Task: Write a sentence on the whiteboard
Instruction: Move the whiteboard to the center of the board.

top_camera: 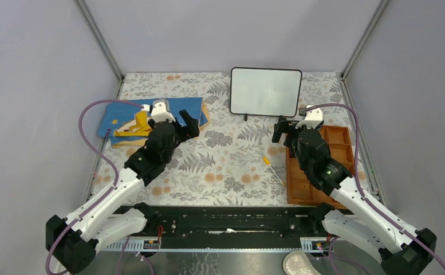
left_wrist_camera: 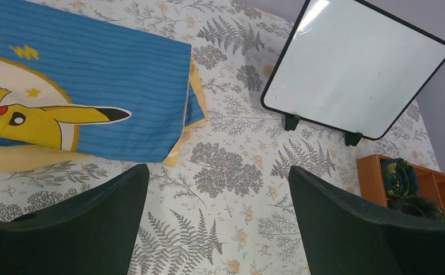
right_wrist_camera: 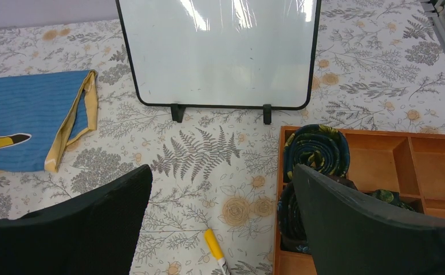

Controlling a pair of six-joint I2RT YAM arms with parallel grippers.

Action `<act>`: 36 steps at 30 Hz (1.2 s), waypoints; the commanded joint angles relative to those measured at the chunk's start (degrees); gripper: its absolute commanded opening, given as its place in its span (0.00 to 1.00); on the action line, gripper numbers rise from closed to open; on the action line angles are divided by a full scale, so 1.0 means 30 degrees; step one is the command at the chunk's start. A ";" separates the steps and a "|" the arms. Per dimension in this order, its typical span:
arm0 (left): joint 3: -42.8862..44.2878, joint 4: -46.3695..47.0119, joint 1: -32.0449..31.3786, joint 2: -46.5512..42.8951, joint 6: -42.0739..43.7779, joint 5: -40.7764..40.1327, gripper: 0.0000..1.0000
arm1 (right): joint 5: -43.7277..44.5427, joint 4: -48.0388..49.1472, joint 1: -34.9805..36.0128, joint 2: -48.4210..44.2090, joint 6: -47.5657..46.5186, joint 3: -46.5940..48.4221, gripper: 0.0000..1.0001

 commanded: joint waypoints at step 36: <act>-0.0688 0.2116 -0.0148 -0.2248 0.2449 0.3390 0.99 | -0.1466 -0.1049 -0.1380 0.7225 0.3695 0.3906 0.79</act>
